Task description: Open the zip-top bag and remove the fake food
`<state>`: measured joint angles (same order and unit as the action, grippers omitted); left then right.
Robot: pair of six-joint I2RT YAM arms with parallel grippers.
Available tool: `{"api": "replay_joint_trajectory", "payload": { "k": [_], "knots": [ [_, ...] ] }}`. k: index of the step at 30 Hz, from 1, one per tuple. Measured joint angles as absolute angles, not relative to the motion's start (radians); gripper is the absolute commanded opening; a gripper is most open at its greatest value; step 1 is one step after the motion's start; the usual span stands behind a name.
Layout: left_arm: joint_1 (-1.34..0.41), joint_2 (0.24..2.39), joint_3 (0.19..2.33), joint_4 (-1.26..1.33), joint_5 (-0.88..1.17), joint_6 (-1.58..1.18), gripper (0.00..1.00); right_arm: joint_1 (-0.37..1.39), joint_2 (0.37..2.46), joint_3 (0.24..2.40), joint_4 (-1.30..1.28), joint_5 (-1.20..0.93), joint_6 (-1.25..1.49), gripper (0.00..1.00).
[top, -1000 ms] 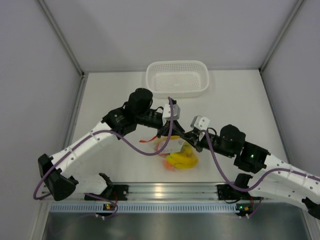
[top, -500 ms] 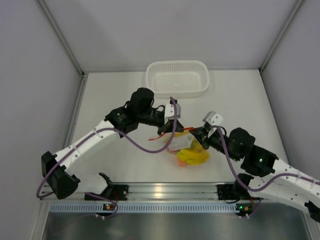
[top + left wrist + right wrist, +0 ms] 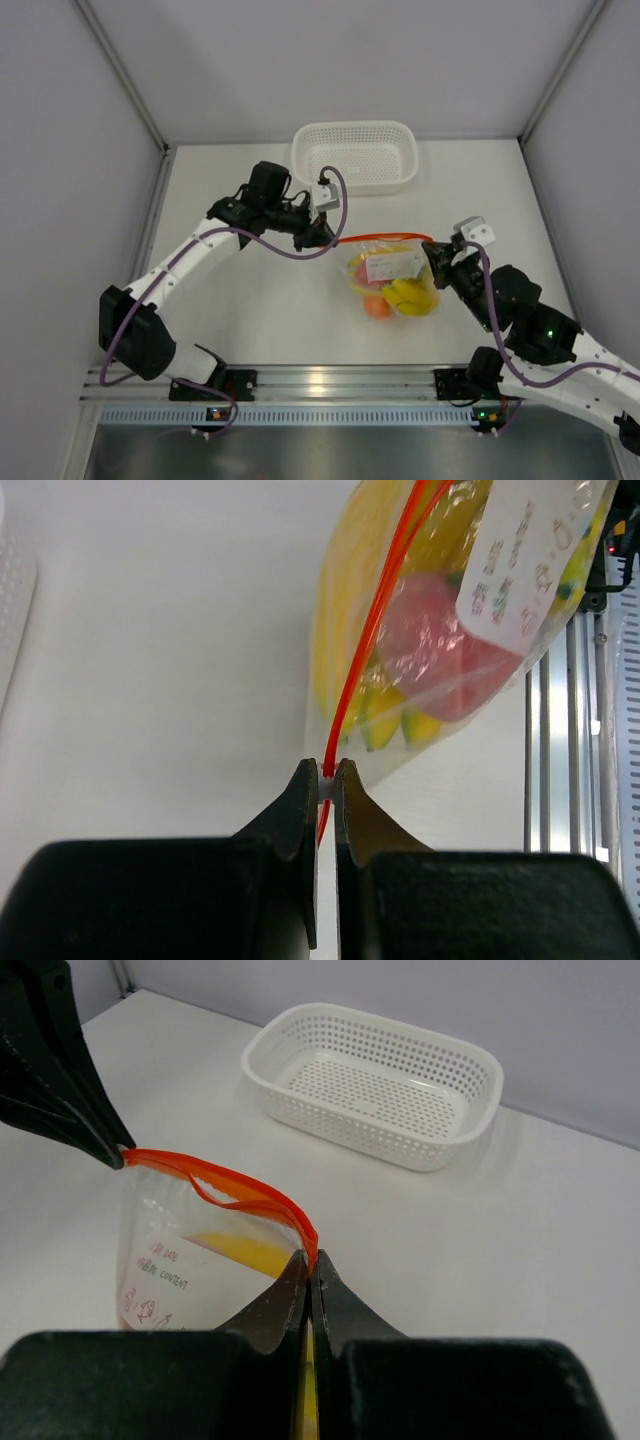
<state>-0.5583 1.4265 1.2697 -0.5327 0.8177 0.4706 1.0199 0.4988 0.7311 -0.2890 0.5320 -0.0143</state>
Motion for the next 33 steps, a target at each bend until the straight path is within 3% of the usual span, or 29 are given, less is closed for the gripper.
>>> {"api": "replay_joint_trajectory", "payload": {
  "k": [10,14,15,18,33],
  "knots": [
    [-0.487,1.432,1.27,-0.576,0.809,0.493,0.0,1.019,0.461,0.731,-0.308,0.606,0.019,0.0],
    [-0.486,1.432,1.27,-0.586,0.802,0.491,0.3,1.018,0.458,0.728,-0.305,0.571,0.028,0.0],
    [-0.485,1.432,1.27,-0.59,0.799,0.488,0.44,1.018,0.451,0.72,-0.294,0.547,0.028,0.0],
    [-0.482,1.432,1.271,-0.597,0.814,0.475,0.57,1.018,0.427,0.682,-0.269,0.472,0.027,0.0],
    [-0.64,1.549,1.396,-0.555,0.84,0.387,0.55,1.016,0.429,0.628,-0.252,0.211,-0.012,0.0]
  ]
}}
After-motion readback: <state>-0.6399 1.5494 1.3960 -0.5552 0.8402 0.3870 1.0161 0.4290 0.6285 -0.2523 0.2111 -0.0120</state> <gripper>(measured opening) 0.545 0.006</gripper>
